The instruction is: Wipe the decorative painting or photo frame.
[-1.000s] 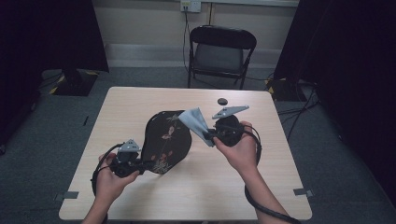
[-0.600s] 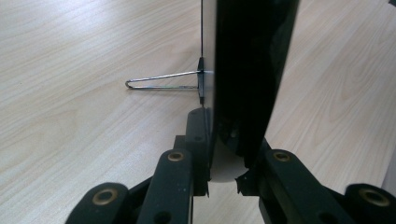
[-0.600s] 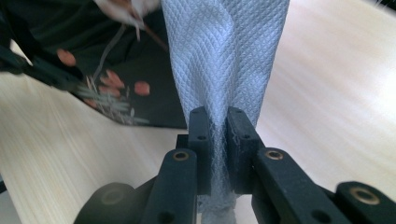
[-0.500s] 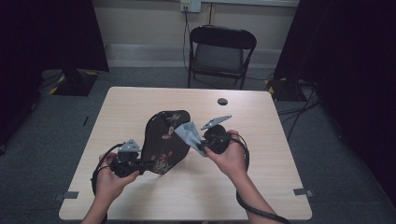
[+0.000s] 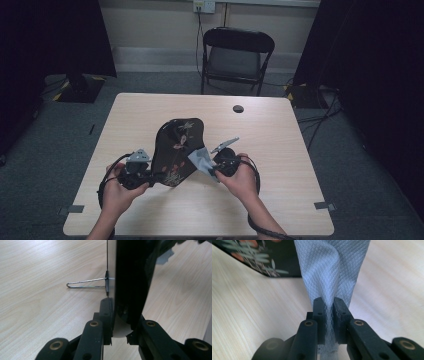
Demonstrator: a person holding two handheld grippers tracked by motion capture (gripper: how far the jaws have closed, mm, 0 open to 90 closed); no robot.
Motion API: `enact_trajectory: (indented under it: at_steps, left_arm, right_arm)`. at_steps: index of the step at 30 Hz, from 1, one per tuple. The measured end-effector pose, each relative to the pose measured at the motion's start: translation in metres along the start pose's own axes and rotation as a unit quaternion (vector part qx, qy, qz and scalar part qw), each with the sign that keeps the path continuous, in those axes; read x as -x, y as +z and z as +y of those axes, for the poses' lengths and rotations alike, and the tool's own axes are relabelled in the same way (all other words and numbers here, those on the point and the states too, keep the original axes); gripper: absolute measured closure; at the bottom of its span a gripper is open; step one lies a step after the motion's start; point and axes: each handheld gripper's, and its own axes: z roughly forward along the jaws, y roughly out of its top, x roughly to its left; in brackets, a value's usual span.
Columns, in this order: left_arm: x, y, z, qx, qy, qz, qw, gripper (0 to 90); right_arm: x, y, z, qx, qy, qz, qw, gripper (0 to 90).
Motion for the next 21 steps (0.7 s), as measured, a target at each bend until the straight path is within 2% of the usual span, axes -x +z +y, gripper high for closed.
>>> enact_trajectory:
  at_steps: [6, 11, 16, 21]
  left_arm:
    - [0.000, 0.000, 0.000, 0.000, 0.001, 0.002, 1.0000, 78.8]
    - [0.000, 0.000, 0.000, 0.002, -0.002, 0.002, 1.0000, 78.7]
    - [0.000, 0.000, 0.000, -0.001, 0.000, 0.003, 1.0000, 78.7]
    - [0.000, 0.000, 0.000, 0.000, -0.001, 0.004, 1.0000, 78.7]
  right_arm:
    - [0.003, 0.017, -0.015, -0.029, 0.013, 0.007, 0.9995, 82.4]
    - [0.003, 0.018, -0.025, -0.038, 0.011, 0.007, 0.9992, 82.4]
    - [0.007, 0.003, -0.030, -0.029, 0.015, 0.003, 0.9994, 82.3]
    - [0.009, -0.026, -0.022, -0.007, 0.008, -0.008, 0.9999, 82.3]
